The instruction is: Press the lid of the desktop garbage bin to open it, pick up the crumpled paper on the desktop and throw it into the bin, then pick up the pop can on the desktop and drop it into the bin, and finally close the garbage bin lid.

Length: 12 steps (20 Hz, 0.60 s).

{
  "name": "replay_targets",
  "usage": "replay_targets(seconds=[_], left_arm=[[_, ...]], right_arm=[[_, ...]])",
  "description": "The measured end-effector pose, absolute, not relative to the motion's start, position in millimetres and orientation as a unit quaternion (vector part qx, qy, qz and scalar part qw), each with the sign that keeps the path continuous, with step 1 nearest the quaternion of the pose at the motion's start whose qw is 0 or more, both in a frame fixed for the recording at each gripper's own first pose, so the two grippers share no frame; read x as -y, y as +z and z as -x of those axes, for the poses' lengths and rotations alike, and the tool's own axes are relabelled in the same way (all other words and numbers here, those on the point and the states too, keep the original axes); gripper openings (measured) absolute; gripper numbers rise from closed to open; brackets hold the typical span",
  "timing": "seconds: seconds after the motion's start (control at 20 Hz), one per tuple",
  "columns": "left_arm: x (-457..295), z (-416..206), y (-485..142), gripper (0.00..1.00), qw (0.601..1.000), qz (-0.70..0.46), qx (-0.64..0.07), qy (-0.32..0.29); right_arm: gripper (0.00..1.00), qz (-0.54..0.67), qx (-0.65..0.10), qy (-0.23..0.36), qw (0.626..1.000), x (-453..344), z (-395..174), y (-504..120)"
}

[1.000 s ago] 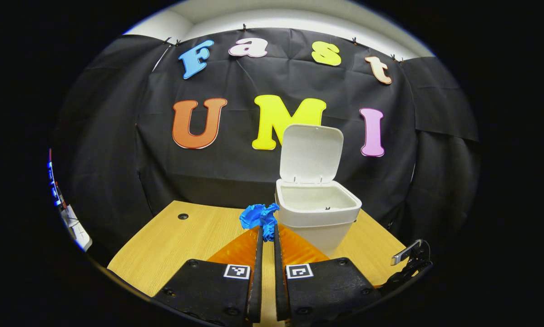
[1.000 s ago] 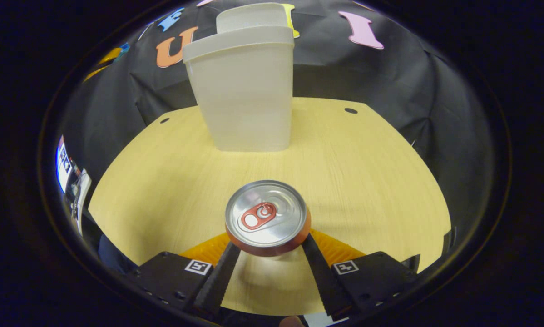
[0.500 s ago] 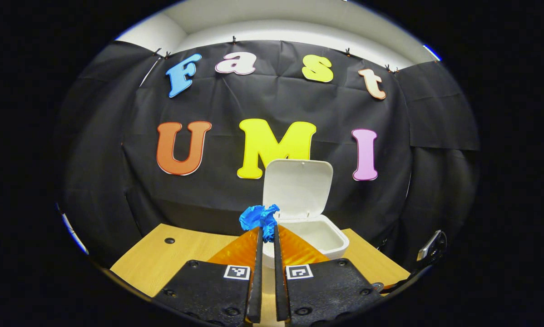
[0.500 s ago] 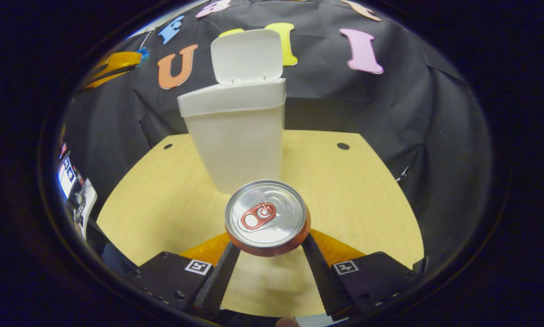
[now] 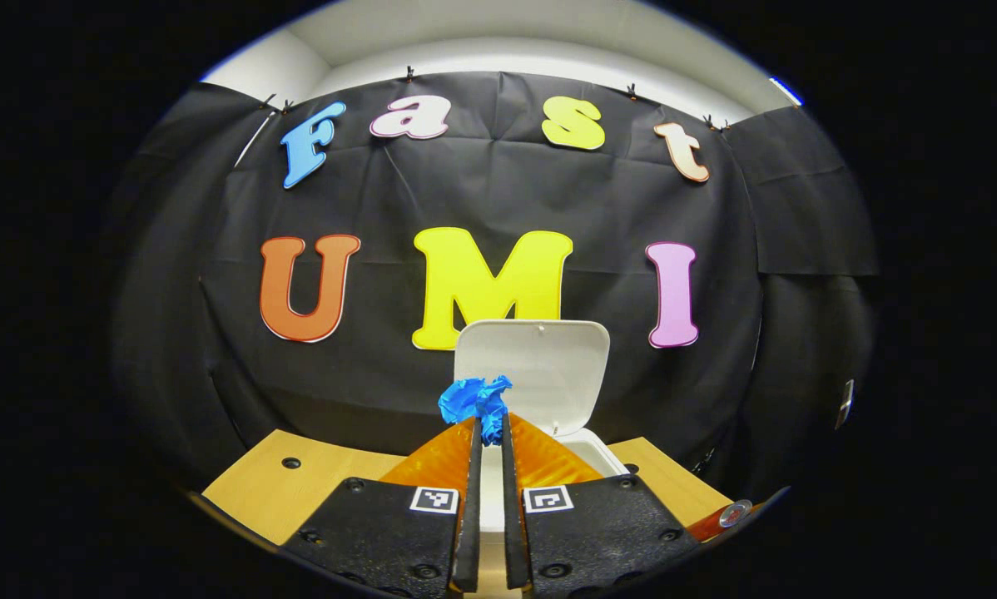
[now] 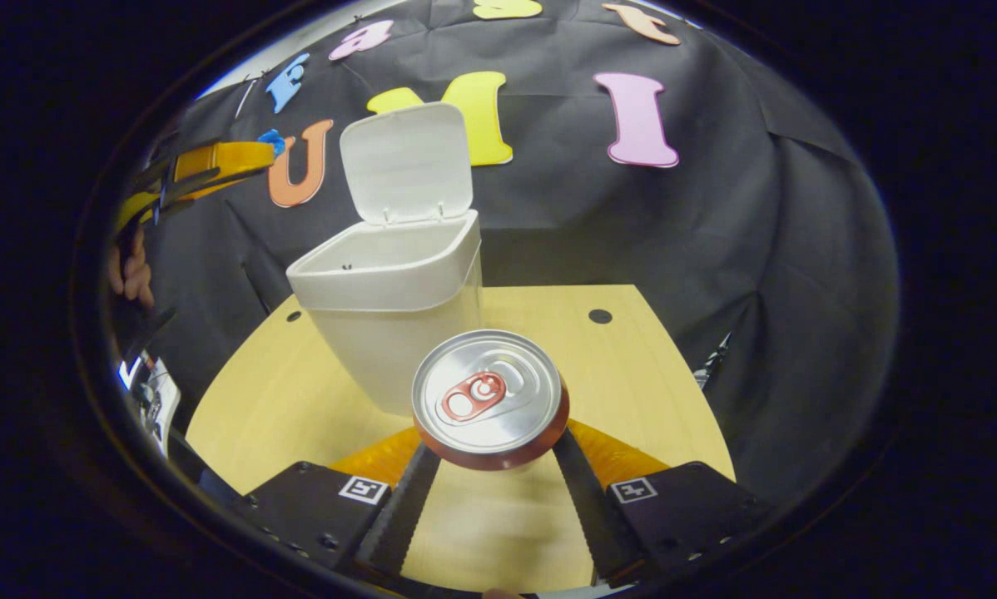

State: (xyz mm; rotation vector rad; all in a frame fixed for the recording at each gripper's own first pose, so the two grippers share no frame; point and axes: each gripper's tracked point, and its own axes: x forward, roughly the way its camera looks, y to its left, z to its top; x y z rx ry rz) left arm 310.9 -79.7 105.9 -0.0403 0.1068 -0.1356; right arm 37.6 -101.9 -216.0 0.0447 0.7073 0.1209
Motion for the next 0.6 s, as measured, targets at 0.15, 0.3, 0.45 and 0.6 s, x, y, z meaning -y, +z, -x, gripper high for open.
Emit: replay_targets(seconds=[0.15,0.3,0.45,0.6], left_arm=[[90.8,-333.1,87.9,0.15,0.995,0.025,-0.069,-0.071],[96.7,-345.9,72.7,0.17,0.993,0.031,-0.084,-0.075],[99.5,-355.0,64.1,0.2,0.993,0.032,-0.089,-0.076],[103.4,-359.0,57.3,0.28,0.991,0.032,-0.099,-0.078]], right_arm=[[0.81,-0.016,-0.349,0.056,0.935,111.5,-46.2,-216.4],[0.81,-0.02,-0.36,0.051,0.931,116.3,-51.6,-226.0],[0.81,-0.023,-0.361,0.046,0.931,120.6,-56.5,-227.3],[0.81,-0.024,-0.356,0.042,0.933,122.1,-59.8,-223.7]])
